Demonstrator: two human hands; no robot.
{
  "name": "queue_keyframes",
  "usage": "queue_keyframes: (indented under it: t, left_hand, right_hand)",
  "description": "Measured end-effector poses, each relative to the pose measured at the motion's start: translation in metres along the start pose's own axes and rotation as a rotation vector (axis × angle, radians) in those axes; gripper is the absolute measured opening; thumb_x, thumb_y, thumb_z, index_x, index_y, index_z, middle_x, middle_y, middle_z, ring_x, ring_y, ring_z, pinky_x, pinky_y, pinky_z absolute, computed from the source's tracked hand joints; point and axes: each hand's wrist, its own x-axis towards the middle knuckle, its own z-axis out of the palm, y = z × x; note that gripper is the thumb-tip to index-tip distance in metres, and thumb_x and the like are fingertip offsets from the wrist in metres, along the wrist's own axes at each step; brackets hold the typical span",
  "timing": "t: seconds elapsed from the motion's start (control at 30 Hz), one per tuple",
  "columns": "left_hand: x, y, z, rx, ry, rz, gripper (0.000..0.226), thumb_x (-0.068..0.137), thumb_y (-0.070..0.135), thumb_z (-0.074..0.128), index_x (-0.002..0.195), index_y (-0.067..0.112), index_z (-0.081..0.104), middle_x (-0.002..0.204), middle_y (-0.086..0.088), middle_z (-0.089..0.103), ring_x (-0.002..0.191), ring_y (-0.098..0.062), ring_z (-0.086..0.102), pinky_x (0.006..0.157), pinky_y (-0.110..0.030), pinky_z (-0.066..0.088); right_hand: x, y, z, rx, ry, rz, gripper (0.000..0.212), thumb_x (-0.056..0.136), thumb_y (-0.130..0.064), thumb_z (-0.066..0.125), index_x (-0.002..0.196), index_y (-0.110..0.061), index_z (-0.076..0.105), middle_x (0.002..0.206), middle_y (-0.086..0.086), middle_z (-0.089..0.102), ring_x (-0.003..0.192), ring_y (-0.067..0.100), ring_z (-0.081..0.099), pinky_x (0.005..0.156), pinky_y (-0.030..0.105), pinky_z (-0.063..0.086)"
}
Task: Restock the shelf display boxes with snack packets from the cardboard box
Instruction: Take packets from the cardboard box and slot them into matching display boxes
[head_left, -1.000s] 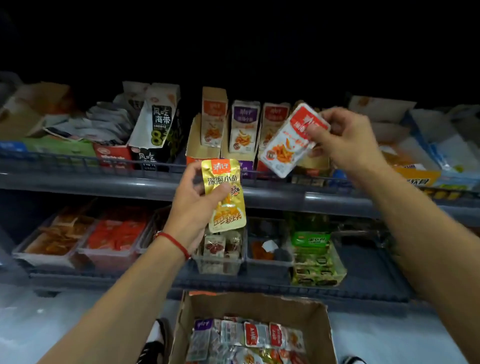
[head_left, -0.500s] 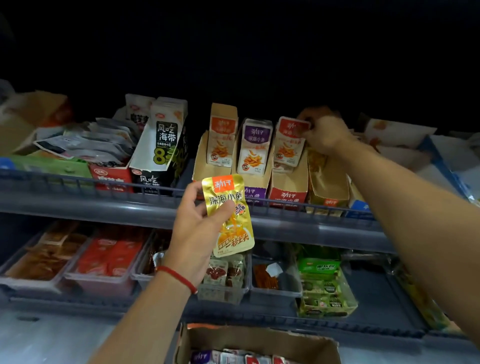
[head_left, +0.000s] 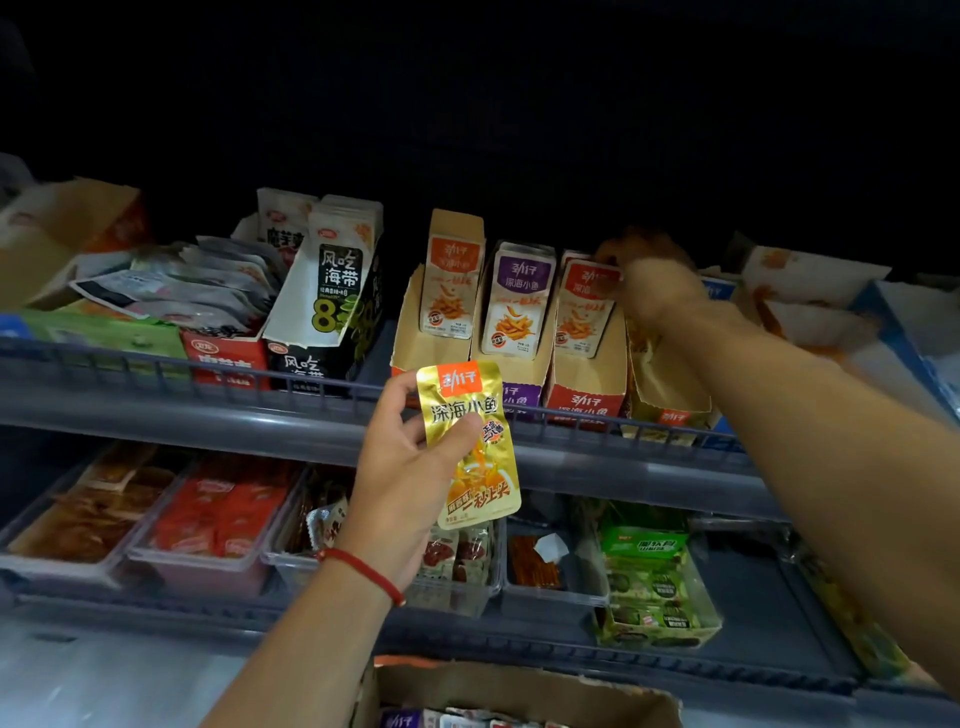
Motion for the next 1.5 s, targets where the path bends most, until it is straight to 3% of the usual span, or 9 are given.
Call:
queue_keyframes:
  t: [0.2, 0.47, 0.6, 0.7, 0.8, 0.93, 1.13, 1.33, 1.5]
  left_hand:
    - [0.0, 0.0, -0.002, 0.019, 0.004, -0.006, 0.041, 0.09, 0.005, 0.07, 0.117, 0.033, 0.056, 0.1, 0.001, 0.078, 0.092, -0.021, 0.076, 0.081, -0.052, 0.061]
    - [0.0, -0.002, -0.004, 0.036, -0.008, 0.001, 0.052, 0.087, -0.007, 0.07, 0.118, 0.032, 0.056, 0.099, 0.003, 0.077, 0.091, -0.018, 0.076, 0.072, -0.043, 0.061]
    - [-0.002, -0.003, -0.004, 0.062, -0.04, 0.013, 0.058, 0.085, -0.01, 0.07, 0.12, 0.034, 0.056, 0.103, 0.001, 0.077, 0.095, -0.017, 0.075, 0.072, -0.038, 0.061]
    - [-0.006, -0.004, -0.003, 0.122, -0.086, 0.033, 0.066, 0.084, -0.01, 0.071, 0.131, 0.032, 0.052, 0.103, -0.004, 0.078, 0.097, -0.02, 0.075, 0.077, -0.039, 0.061]
    - [-0.013, -0.005, 0.002, 0.205, -0.155, 0.067, 0.062, 0.085, -0.005, 0.073, 0.13, 0.032, 0.051, 0.101, -0.004, 0.078, 0.096, -0.021, 0.075, 0.08, -0.042, 0.061]
    - [-0.021, -0.013, 0.014, 0.353, -0.207, 0.066, 0.044, 0.086, 0.009, 0.076, 0.119, 0.027, 0.054, 0.095, 0.001, 0.079, 0.088, -0.015, 0.076, 0.08, -0.04, 0.062]
    - [-0.021, -0.026, 0.032, 0.466, -0.302, -0.02, 0.027, 0.09, 0.004, 0.07, 0.113, 0.015, 0.062, 0.092, -0.001, 0.078, 0.083, -0.02, 0.076, 0.077, -0.035, 0.063]
    - [-0.018, -0.033, 0.038, 0.484, -0.255, -0.028, 0.033, 0.09, 0.002, 0.07, 0.114, 0.023, 0.062, 0.097, 0.003, 0.077, 0.086, -0.017, 0.075, 0.074, -0.033, 0.063]
    - [-0.007, -0.031, 0.029, 0.492, -0.146, -0.023, 0.035, 0.088, -0.002, 0.069, 0.109, 0.025, 0.064, 0.096, 0.005, 0.076, 0.086, -0.015, 0.074, 0.074, -0.032, 0.062]
  right_hand:
    - [0.003, -0.006, 0.001, -0.074, 0.058, -0.021, 0.038, 0.096, -0.025, 0.065, 0.132, -0.02, 0.054, 0.134, 0.011, 0.052, 0.12, 0.033, 0.055, 0.101, 0.046, 0.049]
    - [-0.008, -0.004, 0.0, -0.04, 0.176, -0.142, 0.035, 0.096, -0.017, 0.064, 0.13, -0.02, 0.055, 0.131, 0.009, 0.055, 0.115, 0.031, 0.059, 0.092, 0.046, 0.053]
    - [-0.046, -0.031, -0.013, 0.195, 0.279, -0.286, 0.026, 0.1, -0.023, 0.058, 0.125, -0.019, 0.061, 0.116, 0.002, 0.062, 0.1, 0.013, 0.058, 0.082, 0.021, 0.046]
    - [-0.089, -0.056, -0.023, 0.368, 0.009, -0.422, 0.028, 0.102, -0.033, 0.054, 0.128, -0.023, 0.06, 0.112, -0.009, 0.062, 0.091, -0.001, 0.058, 0.076, 0.011, 0.045]
    - [-0.124, -0.065, -0.023, 0.467, -0.315, -0.476, 0.039, 0.097, -0.038, 0.063, 0.133, -0.024, 0.057, 0.114, -0.012, 0.067, 0.095, 0.002, 0.066, 0.08, 0.021, 0.055]
    - [-0.144, -0.047, -0.032, 0.609, -0.419, -0.34, 0.028, 0.091, -0.022, 0.072, 0.118, -0.017, 0.066, 0.102, -0.003, 0.072, 0.072, 0.011, 0.071, 0.065, 0.03, 0.06]
    - [-0.138, 0.009, -0.074, 0.652, -0.265, -0.204, 0.024, 0.09, -0.021, 0.071, 0.113, -0.025, 0.066, 0.108, -0.007, 0.07, 0.092, 0.005, 0.07, 0.073, 0.028, 0.062]
    - [-0.083, 0.07, -0.097, 0.491, 0.15, -0.039, 0.035, 0.099, -0.03, 0.062, 0.132, -0.021, 0.059, 0.121, -0.001, 0.065, 0.106, 0.014, 0.066, 0.089, 0.035, 0.058]
    - [-0.045, 0.08, -0.073, 0.32, 0.117, 0.01, 0.037, 0.103, -0.02, 0.055, 0.139, -0.018, 0.054, 0.134, 0.006, 0.06, 0.125, 0.021, 0.055, 0.095, 0.027, 0.041]
